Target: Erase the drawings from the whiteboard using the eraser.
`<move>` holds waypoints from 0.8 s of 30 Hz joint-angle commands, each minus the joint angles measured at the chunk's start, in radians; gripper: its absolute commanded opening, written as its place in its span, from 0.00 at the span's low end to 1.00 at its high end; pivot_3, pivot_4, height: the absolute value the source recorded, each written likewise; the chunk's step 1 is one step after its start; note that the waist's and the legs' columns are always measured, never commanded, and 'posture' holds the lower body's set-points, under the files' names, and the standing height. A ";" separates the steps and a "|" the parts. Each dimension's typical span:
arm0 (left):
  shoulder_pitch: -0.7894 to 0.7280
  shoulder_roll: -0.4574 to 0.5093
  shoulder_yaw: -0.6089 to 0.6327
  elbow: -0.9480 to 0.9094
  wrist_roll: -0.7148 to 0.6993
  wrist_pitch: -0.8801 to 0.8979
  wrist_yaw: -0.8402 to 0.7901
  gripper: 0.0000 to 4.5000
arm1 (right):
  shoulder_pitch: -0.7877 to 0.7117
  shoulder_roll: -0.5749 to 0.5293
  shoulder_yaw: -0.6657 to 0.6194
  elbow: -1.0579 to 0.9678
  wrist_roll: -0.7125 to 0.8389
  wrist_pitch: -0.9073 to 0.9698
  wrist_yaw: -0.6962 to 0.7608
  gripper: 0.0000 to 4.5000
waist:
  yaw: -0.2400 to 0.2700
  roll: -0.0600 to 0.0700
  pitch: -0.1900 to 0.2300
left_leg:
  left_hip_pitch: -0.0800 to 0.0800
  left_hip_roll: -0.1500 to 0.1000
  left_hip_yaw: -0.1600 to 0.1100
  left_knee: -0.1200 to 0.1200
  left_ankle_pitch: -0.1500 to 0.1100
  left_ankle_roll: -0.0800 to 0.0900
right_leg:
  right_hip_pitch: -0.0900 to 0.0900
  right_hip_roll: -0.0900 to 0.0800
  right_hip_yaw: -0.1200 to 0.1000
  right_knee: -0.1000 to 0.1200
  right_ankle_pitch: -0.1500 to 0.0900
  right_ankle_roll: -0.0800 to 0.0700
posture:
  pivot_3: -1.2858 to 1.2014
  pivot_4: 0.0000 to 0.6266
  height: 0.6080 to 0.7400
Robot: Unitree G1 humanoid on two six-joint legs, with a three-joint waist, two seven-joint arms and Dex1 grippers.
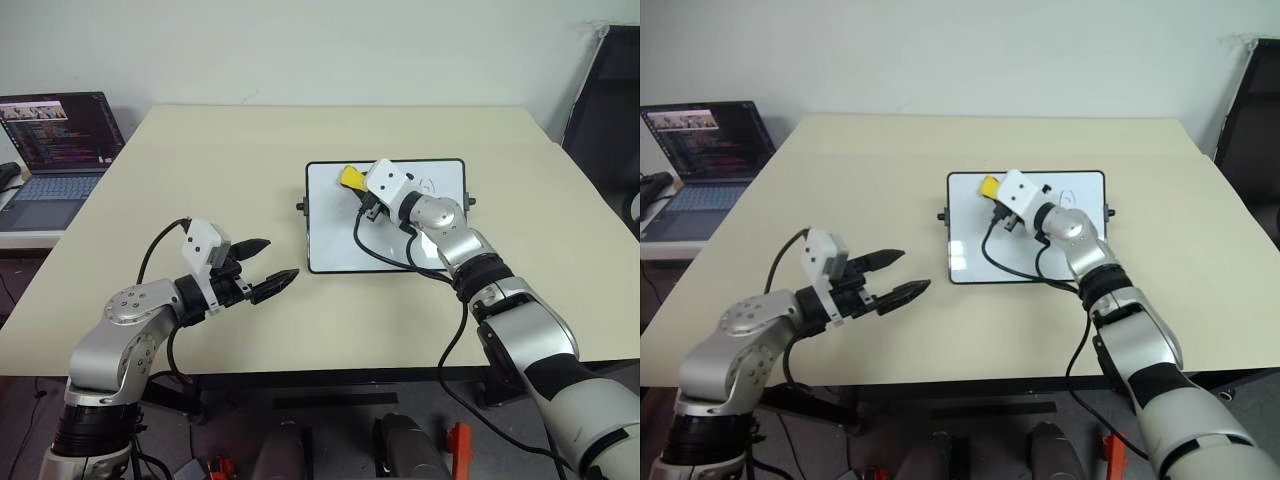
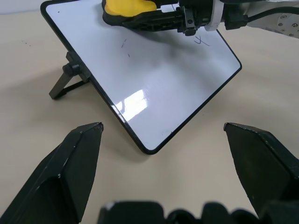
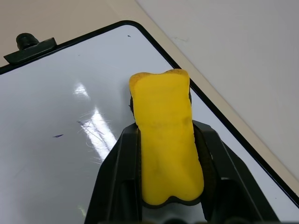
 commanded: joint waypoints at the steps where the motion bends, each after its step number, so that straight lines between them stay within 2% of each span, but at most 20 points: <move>1: -0.016 0.010 0.005 -0.010 -0.002 -0.014 -0.012 1.00 | 0.087 -0.003 0.034 -0.023 0.006 0.010 0.190 0.24 | -0.001 -0.001 -0.001 | 0.000 0.000 0.000 0.000 0.000 0.000 | 0.000 0.000 0.000 0.000 0.000 0.000 | 0.52 0.24 1.00; 2: -0.018 0.010 0.004 -0.007 -0.001 -0.015 -0.014 1.00 | 0.129 -0.007 0.060 -0.073 0.020 0.013 0.298 0.24 | -0.001 -0.003 -0.002 | 0.000 0.000 0.000 0.000 0.000 0.000 | 0.000 0.000 0.000 0.000 0.000 0.000 | 0.52 0.24 1.00; 4: -0.022 0.009 0.003 -0.002 0.002 -0.018 -0.016 1.00 | 0.185 -0.012 0.077 -0.143 0.035 0.054 0.402 0.24 | -0.002 -0.004 -0.003 | 0.000 0.001 0.000 -0.001 0.000 0.000 | 0.000 0.001 0.000 0.000 0.000 0.001 | 0.52 0.24 1.00; 7: -0.026 0.008 0.003 0.006 0.005 -0.021 -0.020 1.00 | 0.210 -0.024 0.073 -0.194 0.038 0.094 0.435 0.24 | -0.003 -0.004 -0.002 | 0.000 0.001 0.000 -0.001 0.000 0.000 | -0.001 0.001 0.000 0.001 0.000 0.001 | 0.52 0.24 1.00; 10: -0.030 0.008 0.000 0.012 0.008 -0.024 -0.022 1.00 | 0.194 -0.031 0.055 -0.187 0.021 0.082 0.378 0.24 | -0.003 -0.004 -0.002 | 0.000 0.001 0.000 0.000 0.000 0.000 | -0.001 0.001 0.000 0.002 0.000 0.000 | 0.52 0.24 1.00; 18: -0.043 0.004 -0.013 0.028 0.017 -0.036 -0.025 1.00 | 0.043 -0.043 -0.004 -0.006 -0.033 0.064 0.008 0.24 | 0.000 -0.004 -0.003 | 0.000 0.001 -0.001 0.000 0.002 0.001 | -0.002 0.001 0.000 0.001 0.001 -0.002 | 0.52 0.24 1.00; 24: -0.056 -0.003 -0.023 0.040 0.024 -0.044 -0.029 1.00 | 0.047 -0.029 0.018 0.015 -0.041 0.039 0.051 0.24 | 0.000 -0.004 -0.003 | -0.001 0.001 0.000 -0.001 0.002 0.001 | -0.002 0.001 0.000 -0.001 0.001 -0.002 | 0.52 0.24 1.00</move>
